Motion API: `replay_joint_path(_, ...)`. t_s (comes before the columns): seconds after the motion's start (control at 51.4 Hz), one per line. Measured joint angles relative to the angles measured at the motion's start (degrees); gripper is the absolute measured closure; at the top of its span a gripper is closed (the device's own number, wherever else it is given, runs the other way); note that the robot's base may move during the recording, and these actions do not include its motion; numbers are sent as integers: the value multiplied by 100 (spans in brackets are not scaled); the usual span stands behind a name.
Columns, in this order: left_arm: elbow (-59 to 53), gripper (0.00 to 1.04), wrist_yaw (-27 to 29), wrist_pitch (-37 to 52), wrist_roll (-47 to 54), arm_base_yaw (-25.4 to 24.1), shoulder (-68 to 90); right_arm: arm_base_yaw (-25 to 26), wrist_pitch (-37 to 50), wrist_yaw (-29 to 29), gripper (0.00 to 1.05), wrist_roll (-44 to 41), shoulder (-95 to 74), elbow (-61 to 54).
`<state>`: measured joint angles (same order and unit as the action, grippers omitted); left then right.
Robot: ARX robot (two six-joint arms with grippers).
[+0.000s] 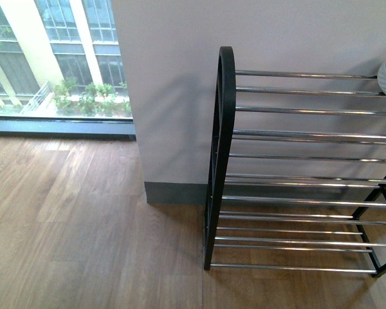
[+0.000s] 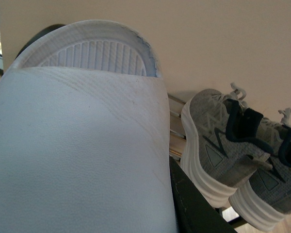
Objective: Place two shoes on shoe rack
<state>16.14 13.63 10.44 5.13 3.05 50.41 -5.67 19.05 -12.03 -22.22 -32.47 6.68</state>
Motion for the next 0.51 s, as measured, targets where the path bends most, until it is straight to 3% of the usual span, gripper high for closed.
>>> replay_joint_path(0.505,0,103,7,-2,0,0,-4,0,0,2,103,0,17,-2)
